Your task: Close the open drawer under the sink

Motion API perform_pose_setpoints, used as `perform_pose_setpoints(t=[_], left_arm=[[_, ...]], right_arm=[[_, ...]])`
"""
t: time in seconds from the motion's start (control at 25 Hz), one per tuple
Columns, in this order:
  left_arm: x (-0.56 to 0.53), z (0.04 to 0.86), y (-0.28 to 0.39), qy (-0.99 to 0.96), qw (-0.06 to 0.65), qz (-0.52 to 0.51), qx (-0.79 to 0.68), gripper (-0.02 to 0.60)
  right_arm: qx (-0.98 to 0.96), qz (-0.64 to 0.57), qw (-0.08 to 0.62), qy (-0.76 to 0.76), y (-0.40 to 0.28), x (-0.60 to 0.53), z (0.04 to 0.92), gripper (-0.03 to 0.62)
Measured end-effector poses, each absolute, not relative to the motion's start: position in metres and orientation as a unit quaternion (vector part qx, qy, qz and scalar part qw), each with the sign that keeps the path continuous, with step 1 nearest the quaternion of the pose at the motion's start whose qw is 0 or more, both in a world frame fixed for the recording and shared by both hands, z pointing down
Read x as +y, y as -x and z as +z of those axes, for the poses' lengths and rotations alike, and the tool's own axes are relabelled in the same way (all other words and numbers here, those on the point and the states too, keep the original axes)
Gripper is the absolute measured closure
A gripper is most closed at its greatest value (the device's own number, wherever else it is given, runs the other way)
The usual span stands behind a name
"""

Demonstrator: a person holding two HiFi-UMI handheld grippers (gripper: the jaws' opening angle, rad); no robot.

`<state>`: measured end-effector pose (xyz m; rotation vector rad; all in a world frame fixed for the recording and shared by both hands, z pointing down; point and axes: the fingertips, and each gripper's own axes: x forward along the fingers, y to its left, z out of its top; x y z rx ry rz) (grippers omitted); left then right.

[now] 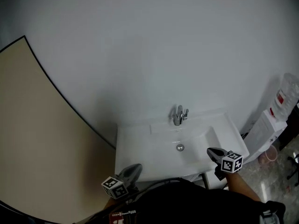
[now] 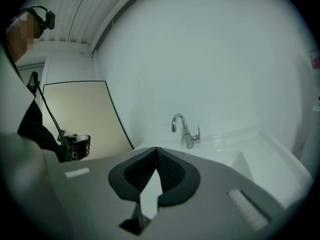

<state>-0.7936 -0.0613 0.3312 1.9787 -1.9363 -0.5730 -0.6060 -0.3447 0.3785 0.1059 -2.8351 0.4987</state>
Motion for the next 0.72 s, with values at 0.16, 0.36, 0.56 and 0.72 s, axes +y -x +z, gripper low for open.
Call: perform_pose_setpoints(t=[0.16,0.36,0.56,0.72], left_arm=[[-0.053,0.330,0.838,-0.699,0.163,-0.190,-0.670,0.581],[-0.047,0.351,0.884,-0.700,0.181,-0.181,-0.666,0.581],[-0.056,0.354,0.907,-0.698,0.189,-0.201,-0.661,0.581],[-0.077,0.359,0.916,-0.688,0.191,-0.204,-0.669,0.581]], right_arm=[[-0.975,0.173,0.126,-0.054,0.641,-0.334,0.375,0.592],[-0.973,0.177,0.138,-0.058,0.682,-0.322,0.384,0.592],[-0.971,0.175,0.154,-0.043,0.710,-0.323,0.392,0.592],[-0.970,0.179,0.162,-0.029,0.726,-0.348,0.398,0.592]])
